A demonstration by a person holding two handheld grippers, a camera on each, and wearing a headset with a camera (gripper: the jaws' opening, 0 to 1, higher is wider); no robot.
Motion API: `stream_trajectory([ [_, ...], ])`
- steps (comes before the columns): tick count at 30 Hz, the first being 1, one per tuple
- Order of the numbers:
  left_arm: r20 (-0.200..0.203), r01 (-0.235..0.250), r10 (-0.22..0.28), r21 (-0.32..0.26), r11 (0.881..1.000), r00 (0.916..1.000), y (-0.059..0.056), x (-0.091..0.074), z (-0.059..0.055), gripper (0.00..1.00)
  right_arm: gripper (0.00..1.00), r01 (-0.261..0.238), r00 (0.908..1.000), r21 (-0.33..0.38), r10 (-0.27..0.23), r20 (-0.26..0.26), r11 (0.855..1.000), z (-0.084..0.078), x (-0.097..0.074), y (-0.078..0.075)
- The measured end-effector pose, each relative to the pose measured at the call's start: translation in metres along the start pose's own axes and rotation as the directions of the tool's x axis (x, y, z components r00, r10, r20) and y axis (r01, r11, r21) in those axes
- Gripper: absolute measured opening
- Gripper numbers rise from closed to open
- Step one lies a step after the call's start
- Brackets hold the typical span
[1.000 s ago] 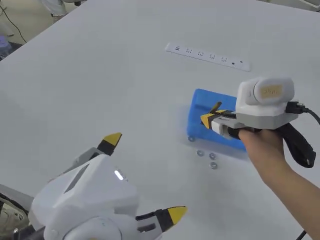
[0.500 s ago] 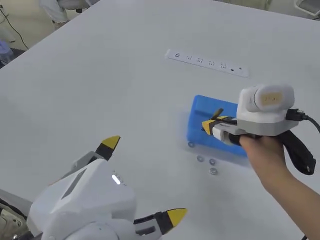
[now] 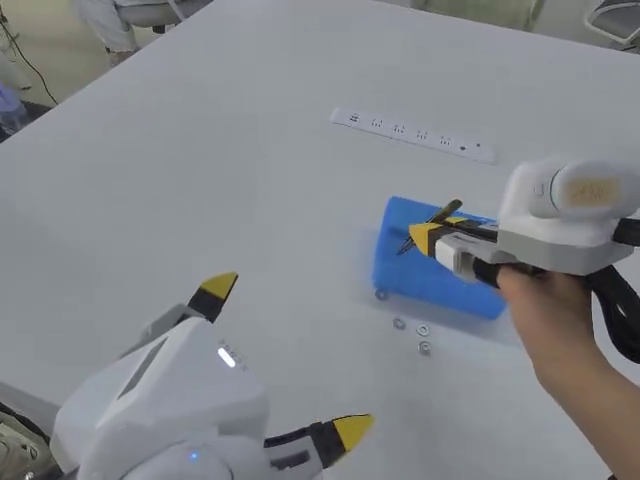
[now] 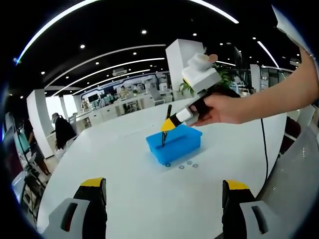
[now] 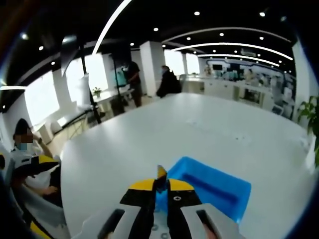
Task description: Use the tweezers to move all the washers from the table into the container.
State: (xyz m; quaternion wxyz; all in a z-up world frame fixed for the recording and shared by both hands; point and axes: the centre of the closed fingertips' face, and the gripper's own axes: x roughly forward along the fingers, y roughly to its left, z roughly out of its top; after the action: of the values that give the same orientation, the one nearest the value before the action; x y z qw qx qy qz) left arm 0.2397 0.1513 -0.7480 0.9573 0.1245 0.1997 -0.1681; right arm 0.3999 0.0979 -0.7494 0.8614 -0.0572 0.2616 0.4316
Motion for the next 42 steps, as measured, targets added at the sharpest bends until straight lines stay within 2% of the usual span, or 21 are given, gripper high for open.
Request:
stream_trajectory([
  [8, 0.002, -0.002, 0.002, 0.005, 1.0, 1.0, 0.0, 0.0, 0.0, 0.99, 0.05, -0.021, 0.9998, 0.013, 0.021, 0.0, 1.0, -0.004, -0.008, 0.013],
  [12, 0.0, -0.003, 0.003, 0.009, 1.0, 1.0, 0.0, 0.0, 0.0, 0.99, 0.05, -0.035, 0.999, 0.012, 0.035, -0.026, 0.999, -0.016, -0.004, 0.019],
  [21, 0.003, -0.012, 0.012, 0.012, 1.0, 0.9999, 0.002, 0.0, 0.001, 0.99, 0.05, -0.044, 0.9957, 0.024, 0.046, -0.081, 0.999, -0.041, 0.006, 0.024],
  [29, -0.009, -0.013, 0.013, 0.015, 1.0, 0.9999, 0.002, 0.0, -0.001, 0.99, 0.05, -0.018, 0.9956, 0.016, 0.019, -0.092, 1.0, -0.049, 0.016, 0.02],
  [33, -0.017, -0.011, 0.012, 0.02, 1.0, 0.9998, 0.002, 0.0, -0.003, 0.99, 0.05, -0.005, 0.9947, -0.01, 0.004, -0.102, 1.0, -0.052, 0.018, 0.021],
  [36, -0.018, -0.013, 0.013, 0.02, 1.0, 0.9997, 0.003, 0.0, -0.003, 0.99, 0.05, 0.001, 0.9944, -0.056, -0.007, -0.105, 0.998, -0.053, 0.019, 0.021],
  [42, -0.024, -0.01, 0.011, 0.028, 1.0, 0.9997, 0.002, -0.001, -0.004, 0.99, 0.05, 0.004, 0.9925, -0.09, -0.015, -0.121, 0.996, -0.056, 0.023, 0.021],
])
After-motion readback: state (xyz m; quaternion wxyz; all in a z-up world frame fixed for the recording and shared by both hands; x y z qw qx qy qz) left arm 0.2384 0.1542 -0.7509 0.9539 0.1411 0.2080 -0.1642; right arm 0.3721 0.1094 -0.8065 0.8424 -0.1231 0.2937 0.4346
